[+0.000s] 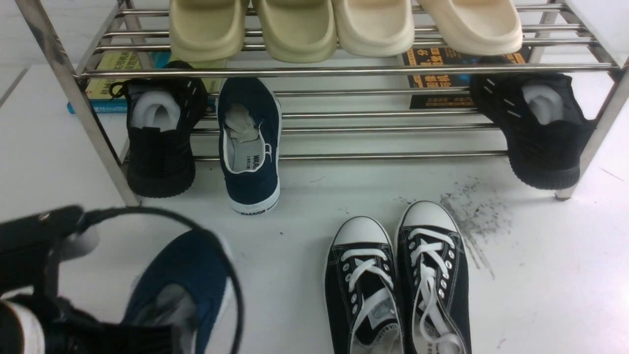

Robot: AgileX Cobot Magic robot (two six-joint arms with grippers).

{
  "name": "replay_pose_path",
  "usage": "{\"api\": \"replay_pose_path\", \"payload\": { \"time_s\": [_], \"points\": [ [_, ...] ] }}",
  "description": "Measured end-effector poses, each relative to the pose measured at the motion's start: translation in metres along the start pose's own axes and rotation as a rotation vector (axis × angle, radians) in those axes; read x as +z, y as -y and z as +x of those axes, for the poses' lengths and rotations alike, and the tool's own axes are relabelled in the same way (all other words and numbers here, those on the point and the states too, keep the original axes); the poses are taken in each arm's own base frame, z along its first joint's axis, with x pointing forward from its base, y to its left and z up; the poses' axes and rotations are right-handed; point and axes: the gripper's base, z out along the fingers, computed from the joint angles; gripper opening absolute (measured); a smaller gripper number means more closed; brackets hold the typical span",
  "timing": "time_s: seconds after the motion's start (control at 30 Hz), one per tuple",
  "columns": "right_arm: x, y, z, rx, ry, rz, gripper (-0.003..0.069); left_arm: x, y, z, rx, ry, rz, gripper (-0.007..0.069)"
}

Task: Take the shoes off the shelf with your hand on the white table.
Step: 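Set the held shoe down on the floor in front of the rack with the left gripper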

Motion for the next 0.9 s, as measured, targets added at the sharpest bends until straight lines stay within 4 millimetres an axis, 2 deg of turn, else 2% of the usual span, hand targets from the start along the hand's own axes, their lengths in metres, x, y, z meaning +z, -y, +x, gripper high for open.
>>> {"api": "replay_pose_path", "payload": {
  "time_s": [0.13,0.3,0.57,0.77,0.9],
  "points": [
    [0.000,0.000,0.000,0.000,0.000,0.000,0.0237,0.026,-0.021,0.011,-0.039,0.036,-0.078,0.0039],
    [0.000,0.000,0.000,0.000,0.000,0.000,0.0237,0.046,-0.020,0.015,0.011,0.086,-0.003,0.0039],
    [0.000,0.000,0.000,0.000,0.000,0.000,0.0237,0.046,-0.005,0.001,0.146,0.268,0.142,0.0039],
    [0.000,0.000,0.000,0.000,0.000,0.000,0.0237,0.047,-0.007,0.001,0.133,0.263,0.115,0.0039],
    [0.000,0.000,0.000,0.000,0.000,0.000,0.0239,0.047,-0.008,0.003,0.032,0.227,0.126,0.0039]
  ]
}}
